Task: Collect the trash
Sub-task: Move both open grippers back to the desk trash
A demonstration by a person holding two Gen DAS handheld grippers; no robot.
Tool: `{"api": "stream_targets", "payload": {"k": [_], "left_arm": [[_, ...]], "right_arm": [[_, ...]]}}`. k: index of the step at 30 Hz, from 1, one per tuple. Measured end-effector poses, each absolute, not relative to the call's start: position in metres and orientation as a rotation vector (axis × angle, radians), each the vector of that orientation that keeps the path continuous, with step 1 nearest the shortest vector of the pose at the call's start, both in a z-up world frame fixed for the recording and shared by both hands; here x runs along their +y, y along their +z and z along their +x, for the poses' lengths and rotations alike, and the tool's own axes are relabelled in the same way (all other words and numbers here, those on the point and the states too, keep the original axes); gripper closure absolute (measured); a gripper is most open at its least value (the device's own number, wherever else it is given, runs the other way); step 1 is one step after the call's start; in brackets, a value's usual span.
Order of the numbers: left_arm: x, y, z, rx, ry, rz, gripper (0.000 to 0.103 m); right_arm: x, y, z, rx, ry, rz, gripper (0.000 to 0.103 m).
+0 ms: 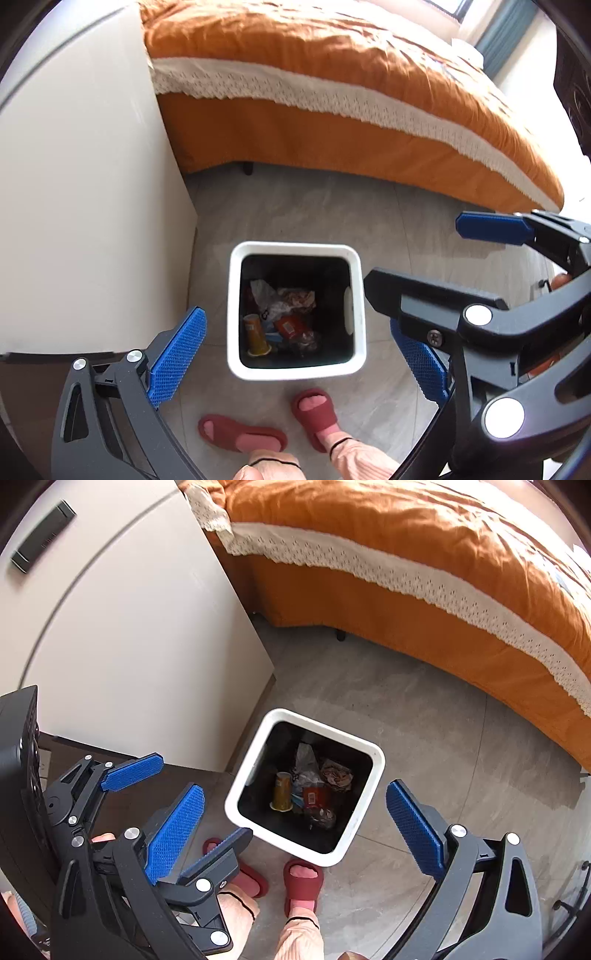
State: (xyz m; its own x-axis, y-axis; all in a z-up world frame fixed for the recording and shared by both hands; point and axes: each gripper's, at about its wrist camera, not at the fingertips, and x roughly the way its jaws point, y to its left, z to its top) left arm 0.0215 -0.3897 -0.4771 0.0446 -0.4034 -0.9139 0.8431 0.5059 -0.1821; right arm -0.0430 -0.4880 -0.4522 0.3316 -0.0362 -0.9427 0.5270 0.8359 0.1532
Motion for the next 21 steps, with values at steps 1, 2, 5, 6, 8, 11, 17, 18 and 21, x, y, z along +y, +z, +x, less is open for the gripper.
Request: {"api": "stream_targets", "payload": {"k": [1, 2, 5, 6, 8, 11, 17, 18, 21], "left_arm": [[-0.388, -0.466, 0.022, 1.166, -1.003, 0.454, 0.005], [-0.386, -0.458, 0.023, 1.162, -1.0, 0.441, 0.005], [-0.381, -0.433, 0.025, 1.149, -0.993, 0.404, 0.005], [-0.38, -0.425, 0.024, 1.143, -0.99, 0.398, 0.005], [-0.376, -0.407, 0.023, 1.124, -0.982, 0.39, 0.005], [-0.371, -0.378, 0.023, 1.098, -0.965, 0.373, 0.005], [-0.355, -0.314, 0.025, 1.032, -0.909, 0.341, 0.005], [-0.351, -0.302, 0.026, 1.015, -0.891, 0.339, 0.005], [-0.333, -0.259, 0.028, 0.957, -0.833, 0.31, 0.005]], "right_arm": [[-0.487, -0.443, -0.043, 1.177, -0.388, 0.475, 0.005], [-0.485, -0.435, -0.044, 1.168, -0.387, 0.471, 0.005], [-0.48, -0.41, -0.047, 1.144, -0.379, 0.467, 0.005], [-0.478, -0.402, -0.047, 1.137, -0.377, 0.463, 0.005], [-0.475, -0.385, -0.05, 1.117, -0.373, 0.459, 0.005], [-0.472, -0.355, -0.054, 1.072, -0.379, 0.443, 0.005], [-0.471, -0.286, -0.06, 0.955, -0.391, 0.434, 0.005], [-0.47, -0.275, -0.06, 0.936, -0.381, 0.432, 0.005], [-0.463, -0.236, -0.057, 0.872, -0.342, 0.421, 0.005]]}}
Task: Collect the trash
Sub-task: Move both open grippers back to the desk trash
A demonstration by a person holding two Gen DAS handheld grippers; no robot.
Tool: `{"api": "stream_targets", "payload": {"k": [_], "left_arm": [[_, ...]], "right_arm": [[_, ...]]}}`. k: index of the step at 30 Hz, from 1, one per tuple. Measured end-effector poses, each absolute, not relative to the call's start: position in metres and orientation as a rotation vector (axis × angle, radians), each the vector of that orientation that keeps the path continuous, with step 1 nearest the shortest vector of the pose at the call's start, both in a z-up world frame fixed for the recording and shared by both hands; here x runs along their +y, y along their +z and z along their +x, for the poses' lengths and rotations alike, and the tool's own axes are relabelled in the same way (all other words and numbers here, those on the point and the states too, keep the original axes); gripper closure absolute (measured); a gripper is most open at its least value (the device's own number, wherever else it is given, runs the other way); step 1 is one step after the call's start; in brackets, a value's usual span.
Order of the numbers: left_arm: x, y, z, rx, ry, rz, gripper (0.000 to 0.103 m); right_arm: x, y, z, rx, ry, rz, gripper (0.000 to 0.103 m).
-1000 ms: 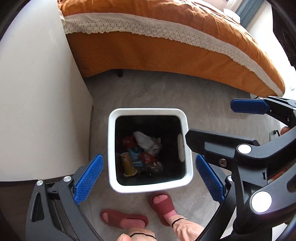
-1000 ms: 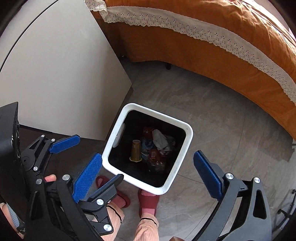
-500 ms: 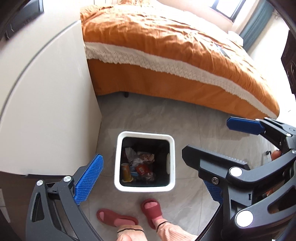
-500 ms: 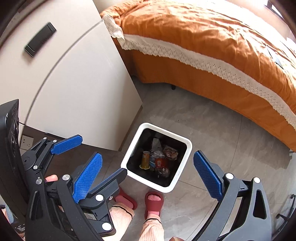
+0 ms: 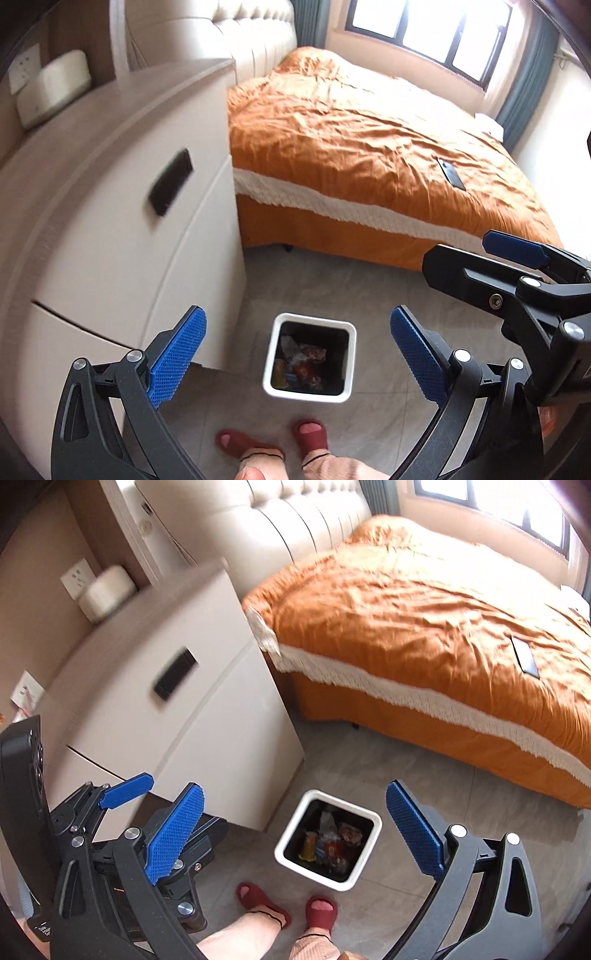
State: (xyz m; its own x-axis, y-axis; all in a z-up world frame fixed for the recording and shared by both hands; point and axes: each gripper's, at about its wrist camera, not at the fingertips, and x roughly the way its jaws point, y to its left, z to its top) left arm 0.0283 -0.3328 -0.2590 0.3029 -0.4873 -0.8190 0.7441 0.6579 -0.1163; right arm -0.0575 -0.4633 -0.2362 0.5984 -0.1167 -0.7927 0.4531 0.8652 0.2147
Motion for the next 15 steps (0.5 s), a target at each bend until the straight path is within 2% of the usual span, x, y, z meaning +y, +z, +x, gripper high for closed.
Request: {"api": "stream_targets", "payload": {"k": [7, 15], "left_arm": [[-0.257, -0.168, 0.049, 0.831, -0.642, 0.167, 0.005], [-0.141, -0.115, 0.094, 0.759, -0.413, 0.042, 0.005]], "right_arm": [[-0.41, -0.151, -0.025, 0.733, -0.198, 0.324, 0.005], [-0.323, -0.096, 0.045, 0.66, -0.015, 0.238, 0.005]]}}
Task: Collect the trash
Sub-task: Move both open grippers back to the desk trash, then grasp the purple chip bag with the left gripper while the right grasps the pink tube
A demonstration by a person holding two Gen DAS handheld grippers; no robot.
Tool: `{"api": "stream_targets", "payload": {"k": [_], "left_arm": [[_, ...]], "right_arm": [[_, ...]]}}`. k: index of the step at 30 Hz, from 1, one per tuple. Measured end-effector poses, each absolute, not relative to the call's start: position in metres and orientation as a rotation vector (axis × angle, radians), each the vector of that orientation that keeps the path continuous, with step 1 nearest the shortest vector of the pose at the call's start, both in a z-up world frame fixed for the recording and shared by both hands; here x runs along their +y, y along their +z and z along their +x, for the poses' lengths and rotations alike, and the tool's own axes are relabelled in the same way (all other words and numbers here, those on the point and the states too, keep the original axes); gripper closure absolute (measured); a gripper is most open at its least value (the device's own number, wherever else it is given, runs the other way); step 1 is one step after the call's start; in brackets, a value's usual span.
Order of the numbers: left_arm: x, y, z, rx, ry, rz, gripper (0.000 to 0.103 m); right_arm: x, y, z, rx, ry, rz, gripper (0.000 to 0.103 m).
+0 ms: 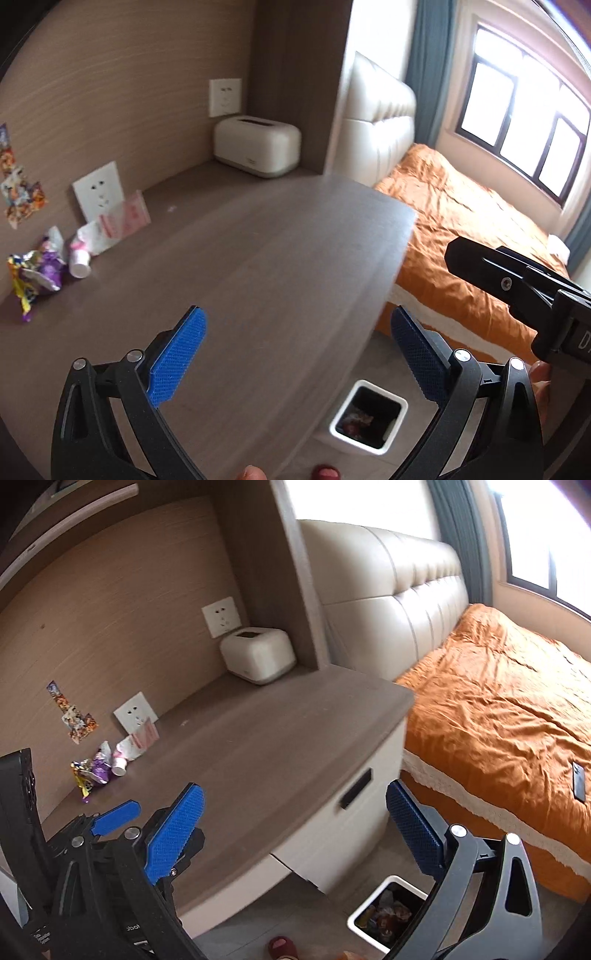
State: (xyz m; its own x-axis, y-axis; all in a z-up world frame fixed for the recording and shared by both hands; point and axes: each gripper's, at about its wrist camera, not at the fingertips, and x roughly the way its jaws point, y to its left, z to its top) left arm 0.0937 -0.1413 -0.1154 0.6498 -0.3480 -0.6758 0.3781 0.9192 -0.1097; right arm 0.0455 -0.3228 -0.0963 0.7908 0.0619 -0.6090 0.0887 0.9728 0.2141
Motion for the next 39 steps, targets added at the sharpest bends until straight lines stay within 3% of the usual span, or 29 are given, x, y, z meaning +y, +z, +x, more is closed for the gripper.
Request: {"api": "stream_targets", "payload": {"k": [17, 32, 39], "left_arm": [[0.07, -0.112, 0.183, 0.683, 0.059, -0.004, 0.005], [0.119, -0.162, 0.255, 0.783, 0.097, 0.05, 0.005], [0.13, -0.18, 0.277, 0.841, 0.066, 0.048, 0.005]], "right_arm": [[-0.129, -0.109, 0.183, 0.752, 0.379, 0.114, 0.005], [-0.064, -0.171, 0.266, 0.904, 0.336, 0.136, 0.005], [-0.051, -0.186, 0.287, 0.96, 0.344, 0.127, 0.016]]}}
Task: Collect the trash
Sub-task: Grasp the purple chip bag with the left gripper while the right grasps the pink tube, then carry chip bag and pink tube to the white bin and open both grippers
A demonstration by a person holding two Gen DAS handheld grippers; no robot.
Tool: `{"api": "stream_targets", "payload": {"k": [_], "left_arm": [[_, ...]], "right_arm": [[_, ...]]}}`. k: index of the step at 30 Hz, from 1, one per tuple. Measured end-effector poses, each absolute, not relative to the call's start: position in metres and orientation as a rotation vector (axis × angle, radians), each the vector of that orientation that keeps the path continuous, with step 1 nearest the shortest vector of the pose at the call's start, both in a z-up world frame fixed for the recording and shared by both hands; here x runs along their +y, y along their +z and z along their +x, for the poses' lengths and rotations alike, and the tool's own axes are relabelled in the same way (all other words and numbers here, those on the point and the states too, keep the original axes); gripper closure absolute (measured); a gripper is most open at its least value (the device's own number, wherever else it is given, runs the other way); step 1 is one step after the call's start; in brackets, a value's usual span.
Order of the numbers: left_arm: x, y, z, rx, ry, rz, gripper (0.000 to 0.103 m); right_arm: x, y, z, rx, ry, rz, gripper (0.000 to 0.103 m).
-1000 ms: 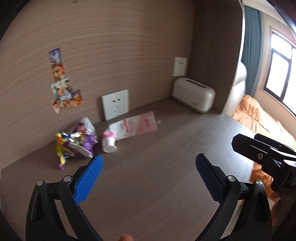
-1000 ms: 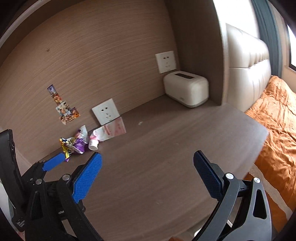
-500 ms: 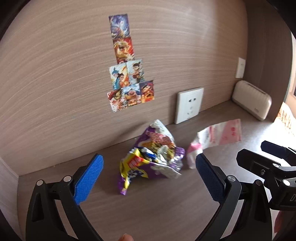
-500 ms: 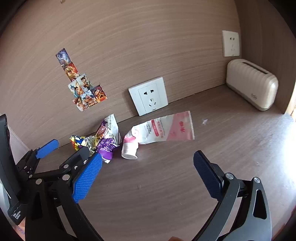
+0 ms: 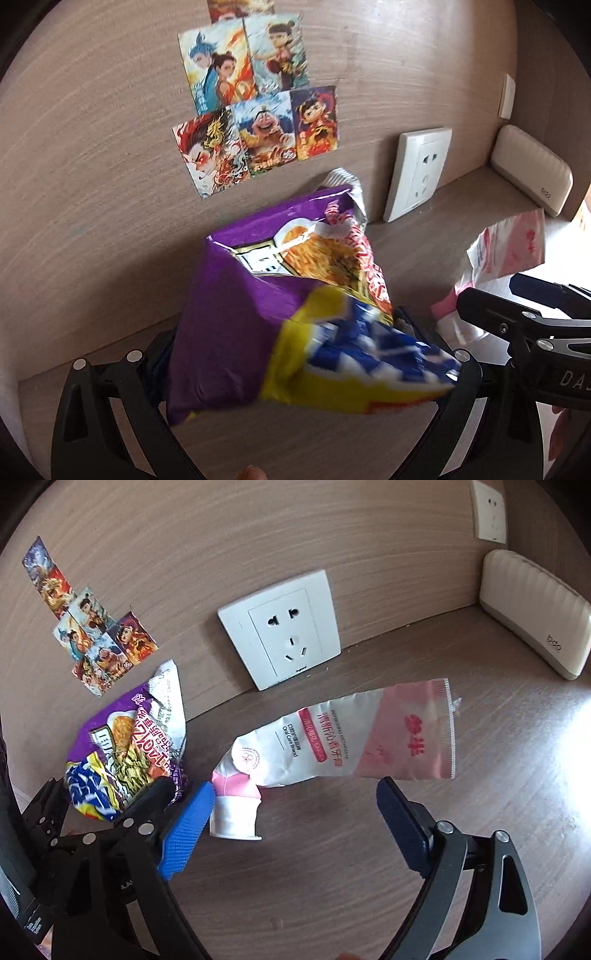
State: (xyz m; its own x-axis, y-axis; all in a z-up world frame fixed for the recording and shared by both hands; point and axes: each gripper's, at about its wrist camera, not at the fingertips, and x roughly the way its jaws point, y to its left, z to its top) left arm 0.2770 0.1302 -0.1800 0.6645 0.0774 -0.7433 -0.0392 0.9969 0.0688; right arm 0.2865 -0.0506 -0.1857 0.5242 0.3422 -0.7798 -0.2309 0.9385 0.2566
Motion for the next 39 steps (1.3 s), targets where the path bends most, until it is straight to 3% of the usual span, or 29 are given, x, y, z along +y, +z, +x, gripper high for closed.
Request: {"api": "stream_targets", "payload": {"k": [9, 12, 14, 15, 16, 27, 39], "left_arm": [[0.147, -0.186, 0.288, 0.866, 0.114, 0.072, 0.008], [0.147, -0.192, 0.295, 0.895, 0.12, 0.071, 0.039], [0.148, -0.189, 0.292, 0.875, 0.12, 0.041, 0.044], [0.147, -0.187, 0.29, 0.867, 0.116, 0.026, 0.044], [0.148, -0.184, 0.287, 0.859, 0.111, 0.013, 0.045], [0.129, -0.153, 0.219, 0.816, 0.071, 0.015, 0.045], [0.027, -0.126, 0.166, 0.783, -0.142, 0.076, 0.045]], "right_arm": [[-0.026, -0.193, 0.308, 0.971, 0.358, 0.106, 0.028], [-0.016, -0.195, 0.31, 0.952, 0.353, 0.059, 0.044], [-0.006, -0.197, 0.305, 0.921, 0.342, -0.028, 0.057], [-0.002, -0.198, 0.3, 0.901, 0.337, -0.07, 0.069], [0.0, -0.198, 0.297, 0.89, 0.342, -0.099, 0.071], [-0.056, -0.157, 0.254, 0.835, 0.349, 0.024, 0.073], [-0.151, -0.093, 0.171, 0.756, 0.294, 0.178, 0.073]]}}
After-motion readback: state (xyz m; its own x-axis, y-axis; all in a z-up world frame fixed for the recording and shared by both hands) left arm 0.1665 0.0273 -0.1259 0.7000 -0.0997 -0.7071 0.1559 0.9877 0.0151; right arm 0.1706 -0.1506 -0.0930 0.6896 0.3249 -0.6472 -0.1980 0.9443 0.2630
